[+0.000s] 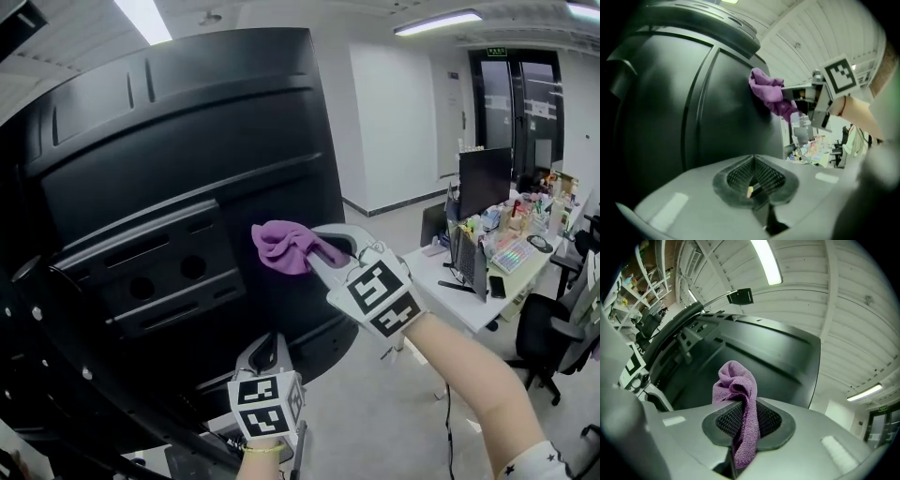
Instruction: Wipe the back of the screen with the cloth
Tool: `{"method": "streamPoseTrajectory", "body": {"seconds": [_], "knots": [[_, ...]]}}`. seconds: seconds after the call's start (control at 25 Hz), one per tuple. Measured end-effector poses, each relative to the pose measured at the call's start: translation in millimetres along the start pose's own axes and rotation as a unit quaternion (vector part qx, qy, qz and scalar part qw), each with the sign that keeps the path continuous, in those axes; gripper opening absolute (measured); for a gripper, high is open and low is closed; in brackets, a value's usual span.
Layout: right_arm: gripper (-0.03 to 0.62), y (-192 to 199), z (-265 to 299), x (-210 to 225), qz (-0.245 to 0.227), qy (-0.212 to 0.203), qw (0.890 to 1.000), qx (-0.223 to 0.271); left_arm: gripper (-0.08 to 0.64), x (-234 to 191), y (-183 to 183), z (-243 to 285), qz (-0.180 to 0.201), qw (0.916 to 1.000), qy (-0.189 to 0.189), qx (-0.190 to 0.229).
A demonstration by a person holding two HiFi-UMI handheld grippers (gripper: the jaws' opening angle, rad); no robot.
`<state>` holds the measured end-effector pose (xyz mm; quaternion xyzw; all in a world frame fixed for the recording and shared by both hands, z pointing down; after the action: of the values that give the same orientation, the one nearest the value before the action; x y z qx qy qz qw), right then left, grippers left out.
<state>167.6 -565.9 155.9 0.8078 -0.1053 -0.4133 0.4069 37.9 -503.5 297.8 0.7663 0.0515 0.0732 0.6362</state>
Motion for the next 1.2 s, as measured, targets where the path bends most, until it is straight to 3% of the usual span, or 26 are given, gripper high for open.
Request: {"method": "streamPoseTrajectory", "body": {"seconds": [0.16,0.32,0.48,0.72,0.96,1.2], "knots": [[0.052,-52,28,43,-0.005,0.019,0.999,0.028,0.008,-2,-25,5,0.021,0.9997,0.009,0.003],[0.054,-94,49,70,-0.039,0.02,0.998,0.037,0.008,-5,-45,7,0.034,0.9993,0.009,0.014],[0.054,-127,65,93,-0.059,0.048,0.995,0.06,0.008,-8,-56,7,0.04,0.999,0.005,0.021],[0.051,-164,78,126,-0.03,0.108,0.989,0.1,0.008,-10,-62,6,0.045,0.9986,0.0,0.027],[0.048,-158,74,122,-0.004,0.115,0.989,0.096,0.008,-10,-66,1,0.046,0.9984,-0.001,0.033],[0.051,-109,32,70,0.069,0.11,0.985,0.111,0.008,-7,-55,-13,0.033,0.9984,-0.004,0.045]]}}
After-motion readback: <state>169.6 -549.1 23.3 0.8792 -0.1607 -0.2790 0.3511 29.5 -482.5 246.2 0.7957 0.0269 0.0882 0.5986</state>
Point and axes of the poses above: the fingertips, and each gripper's own axes: z forward along the fingers, x to its right, y out of its underside, the point moved 6 cm from there along -z, backward along the fingers, and after that the axes turned 15 degrees about x, right-handed, at the moved point
